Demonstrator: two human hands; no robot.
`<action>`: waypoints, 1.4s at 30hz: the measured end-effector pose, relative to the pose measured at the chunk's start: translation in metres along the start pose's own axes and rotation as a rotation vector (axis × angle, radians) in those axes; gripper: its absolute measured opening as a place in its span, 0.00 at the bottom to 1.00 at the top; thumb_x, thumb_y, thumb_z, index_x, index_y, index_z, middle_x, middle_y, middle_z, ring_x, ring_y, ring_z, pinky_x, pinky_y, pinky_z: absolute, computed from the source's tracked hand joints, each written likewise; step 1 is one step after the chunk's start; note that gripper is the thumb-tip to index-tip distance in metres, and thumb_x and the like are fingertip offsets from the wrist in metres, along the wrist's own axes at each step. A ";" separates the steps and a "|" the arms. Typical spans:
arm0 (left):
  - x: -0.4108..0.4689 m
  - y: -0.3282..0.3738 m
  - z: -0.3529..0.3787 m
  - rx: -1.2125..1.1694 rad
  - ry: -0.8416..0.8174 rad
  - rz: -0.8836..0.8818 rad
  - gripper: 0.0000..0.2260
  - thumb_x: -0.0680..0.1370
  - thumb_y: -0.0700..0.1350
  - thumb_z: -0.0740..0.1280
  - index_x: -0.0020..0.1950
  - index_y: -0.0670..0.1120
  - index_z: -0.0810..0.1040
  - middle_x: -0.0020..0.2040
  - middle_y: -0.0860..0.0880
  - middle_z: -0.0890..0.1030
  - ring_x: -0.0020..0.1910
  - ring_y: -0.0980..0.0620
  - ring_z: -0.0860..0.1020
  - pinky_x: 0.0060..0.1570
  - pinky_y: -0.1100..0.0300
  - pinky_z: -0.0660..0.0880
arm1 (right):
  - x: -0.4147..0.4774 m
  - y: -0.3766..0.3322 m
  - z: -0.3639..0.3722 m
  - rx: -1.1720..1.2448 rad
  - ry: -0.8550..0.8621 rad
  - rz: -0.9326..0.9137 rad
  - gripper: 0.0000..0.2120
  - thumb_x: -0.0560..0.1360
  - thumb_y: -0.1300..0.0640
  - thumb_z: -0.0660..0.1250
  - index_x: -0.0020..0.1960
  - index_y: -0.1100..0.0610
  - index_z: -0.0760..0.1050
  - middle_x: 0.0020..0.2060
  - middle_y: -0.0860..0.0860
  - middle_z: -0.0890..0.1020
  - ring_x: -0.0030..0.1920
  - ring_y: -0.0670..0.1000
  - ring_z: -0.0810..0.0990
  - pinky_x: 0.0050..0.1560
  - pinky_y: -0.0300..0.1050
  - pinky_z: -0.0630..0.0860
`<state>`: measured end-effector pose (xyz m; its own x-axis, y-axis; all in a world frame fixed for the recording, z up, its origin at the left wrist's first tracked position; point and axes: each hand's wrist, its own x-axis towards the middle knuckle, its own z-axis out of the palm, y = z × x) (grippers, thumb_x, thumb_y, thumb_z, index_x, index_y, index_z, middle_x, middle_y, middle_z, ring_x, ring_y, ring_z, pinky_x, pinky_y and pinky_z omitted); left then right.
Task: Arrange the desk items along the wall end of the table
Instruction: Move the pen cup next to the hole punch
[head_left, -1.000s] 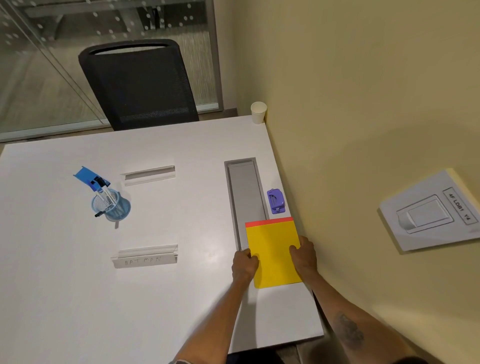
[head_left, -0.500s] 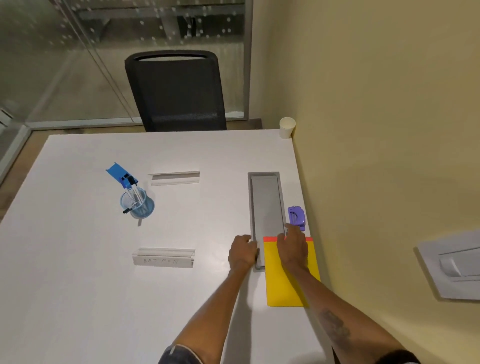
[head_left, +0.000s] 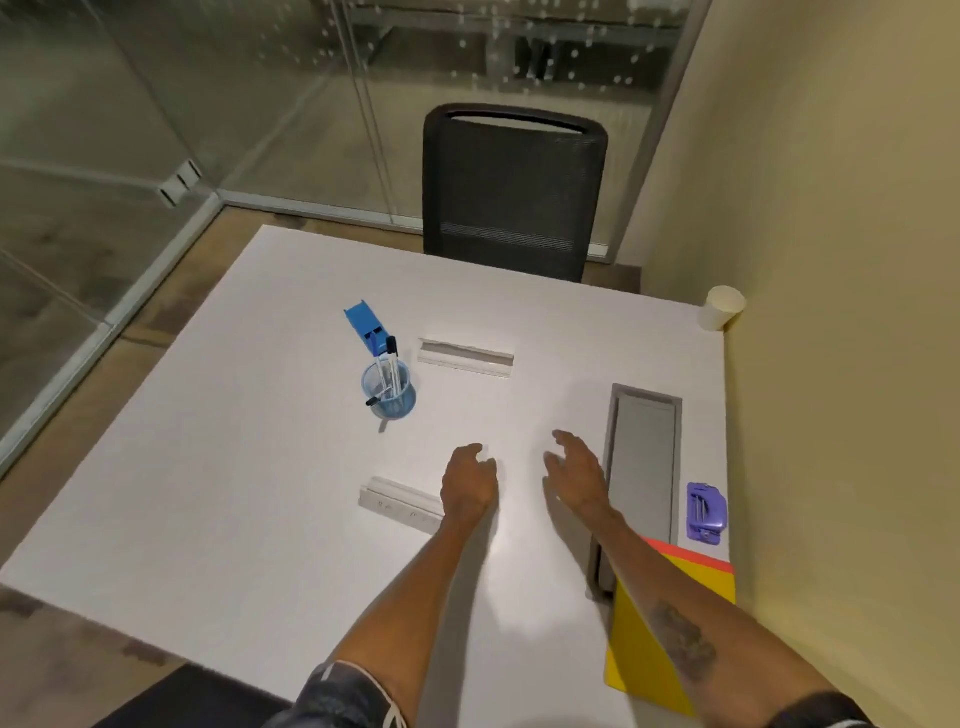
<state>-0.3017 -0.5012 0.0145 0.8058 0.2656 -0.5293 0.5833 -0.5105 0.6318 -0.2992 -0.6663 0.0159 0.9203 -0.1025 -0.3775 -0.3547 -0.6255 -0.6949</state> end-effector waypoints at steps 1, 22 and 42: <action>0.006 -0.006 -0.010 0.000 0.021 -0.011 0.20 0.81 0.47 0.63 0.72 0.48 0.71 0.72 0.49 0.74 0.70 0.48 0.73 0.69 0.56 0.67 | 0.004 -0.009 0.008 0.007 -0.020 -0.004 0.21 0.81 0.57 0.60 0.74 0.56 0.67 0.70 0.53 0.72 0.67 0.54 0.75 0.70 0.46 0.69; 0.099 -0.078 -0.154 -0.281 0.389 -0.068 0.18 0.82 0.33 0.56 0.70 0.41 0.73 0.69 0.43 0.77 0.69 0.44 0.74 0.71 0.51 0.68 | 0.085 -0.137 0.128 0.442 -0.193 0.168 0.14 0.77 0.66 0.63 0.60 0.65 0.79 0.52 0.57 0.82 0.52 0.57 0.81 0.59 0.48 0.79; 0.152 -0.031 -0.136 -0.675 0.069 -0.125 0.30 0.83 0.63 0.46 0.71 0.46 0.76 0.67 0.43 0.78 0.67 0.45 0.77 0.69 0.51 0.72 | 0.115 -0.157 0.150 0.867 -0.600 0.278 0.35 0.79 0.32 0.44 0.80 0.49 0.56 0.78 0.50 0.61 0.79 0.53 0.58 0.78 0.54 0.55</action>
<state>-0.1832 -0.3336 -0.0086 0.7197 0.3521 -0.5984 0.5908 0.1422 0.7942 -0.1626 -0.4644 -0.0103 0.6430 0.3851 -0.6620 -0.7503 0.1432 -0.6454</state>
